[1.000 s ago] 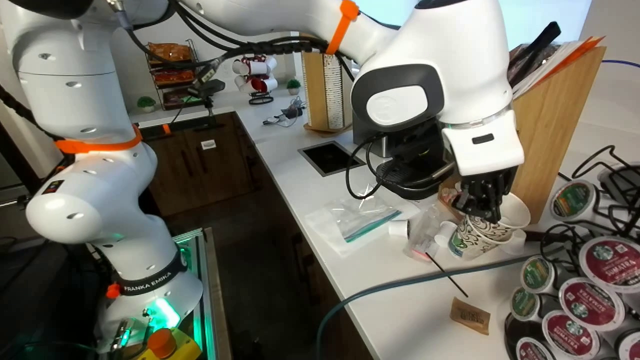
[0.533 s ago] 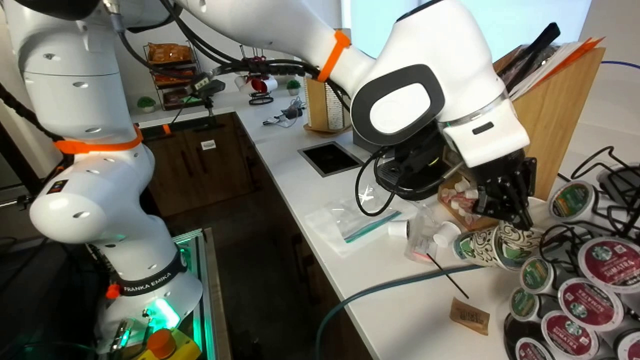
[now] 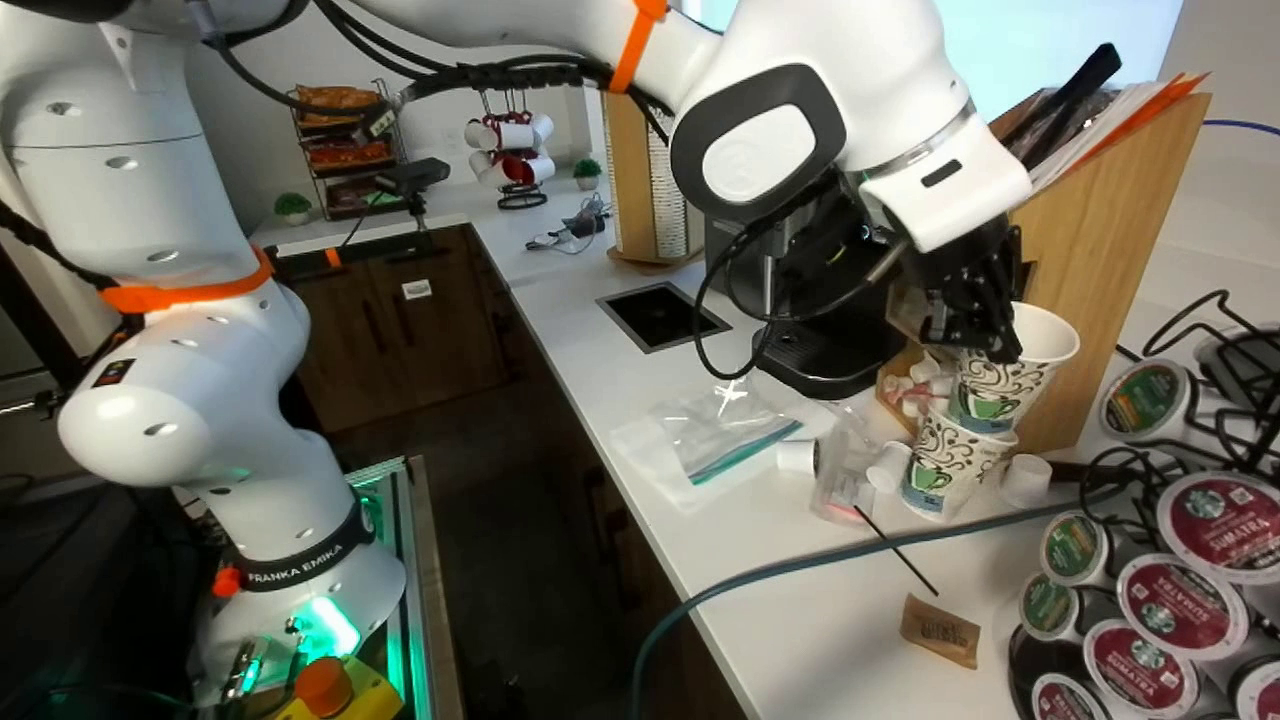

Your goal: Unstack the cups on the table

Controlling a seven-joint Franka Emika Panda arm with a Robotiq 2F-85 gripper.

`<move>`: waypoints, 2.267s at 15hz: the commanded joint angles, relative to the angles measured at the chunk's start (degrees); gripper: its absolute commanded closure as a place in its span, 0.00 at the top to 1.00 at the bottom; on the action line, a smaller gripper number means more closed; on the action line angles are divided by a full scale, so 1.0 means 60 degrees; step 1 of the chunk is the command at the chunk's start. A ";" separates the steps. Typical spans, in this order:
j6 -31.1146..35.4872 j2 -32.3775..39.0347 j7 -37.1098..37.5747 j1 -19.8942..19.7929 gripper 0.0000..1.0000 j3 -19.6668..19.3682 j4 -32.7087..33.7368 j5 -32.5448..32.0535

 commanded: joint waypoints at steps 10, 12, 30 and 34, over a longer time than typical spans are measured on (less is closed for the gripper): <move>-0.1116 -0.2148 -0.0324 -0.0283 0.01 0.0032 -0.1137 -0.0473; -0.1267 -0.2674 -0.0654 -0.0323 0.01 0.0105 -0.1317 -0.0468; -0.3731 -0.3709 0.0327 -0.0750 0.01 0.1456 -0.2501 -0.2098; -0.3926 -0.4131 0.2819 -0.1390 0.01 0.1909 -0.3071 -0.4068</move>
